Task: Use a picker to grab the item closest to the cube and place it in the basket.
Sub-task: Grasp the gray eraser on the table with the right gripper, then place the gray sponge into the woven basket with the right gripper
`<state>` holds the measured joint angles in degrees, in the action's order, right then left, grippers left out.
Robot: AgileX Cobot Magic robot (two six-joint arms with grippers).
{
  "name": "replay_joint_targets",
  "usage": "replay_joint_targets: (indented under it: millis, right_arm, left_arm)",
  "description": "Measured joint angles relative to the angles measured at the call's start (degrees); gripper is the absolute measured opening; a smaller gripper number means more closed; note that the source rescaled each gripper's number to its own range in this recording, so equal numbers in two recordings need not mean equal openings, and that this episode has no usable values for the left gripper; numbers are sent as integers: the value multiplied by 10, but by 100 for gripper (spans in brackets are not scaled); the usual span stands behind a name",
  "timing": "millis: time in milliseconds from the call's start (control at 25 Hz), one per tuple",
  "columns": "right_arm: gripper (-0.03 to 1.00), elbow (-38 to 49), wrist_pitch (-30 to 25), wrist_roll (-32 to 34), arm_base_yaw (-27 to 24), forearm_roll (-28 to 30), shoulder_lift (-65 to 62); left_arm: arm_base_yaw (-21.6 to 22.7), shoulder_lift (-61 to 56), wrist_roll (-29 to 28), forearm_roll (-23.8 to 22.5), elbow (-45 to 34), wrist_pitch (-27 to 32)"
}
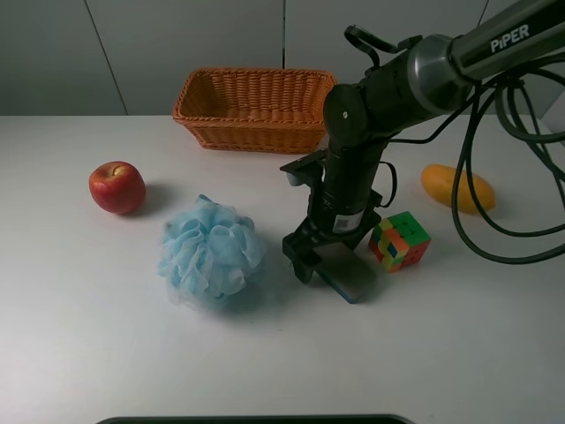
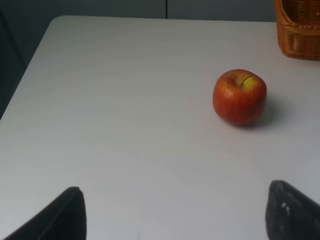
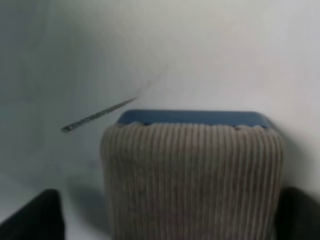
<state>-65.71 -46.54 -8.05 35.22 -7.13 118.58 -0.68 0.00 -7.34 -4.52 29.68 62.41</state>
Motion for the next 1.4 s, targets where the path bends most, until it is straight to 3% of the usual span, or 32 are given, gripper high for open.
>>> replay_joint_targets:
  millis: [80, 120, 680, 920, 1080, 1240, 1400]
  right_arm:
    - [0, 0, 0, 0, 0, 0, 2]
    - [9, -1, 0, 0, 0, 0, 2]
    - [8, -1, -1, 0, 0, 0, -1]
    - [8, -10, -13, 1, 0, 20, -99]
    - [8, -75, -13, 9, 0, 66, -181]
    - [8, -174, 29, 12, 0, 104, -201]
    - [8, -251, 144, 12, 0, 117, -176]
  left_arm:
    - [0, 0, 0, 0, 0, 0]
    - [0, 0, 0, 0, 0, 0]
    - [0, 0, 0, 0, -1, 0]
    - [0, 0, 0, 0, -1, 0]
    - [0, 0, 0, 0, -1, 0]
    - [0, 0, 0, 0, -1, 0]
    - [0, 0, 0, 0, -1, 0]
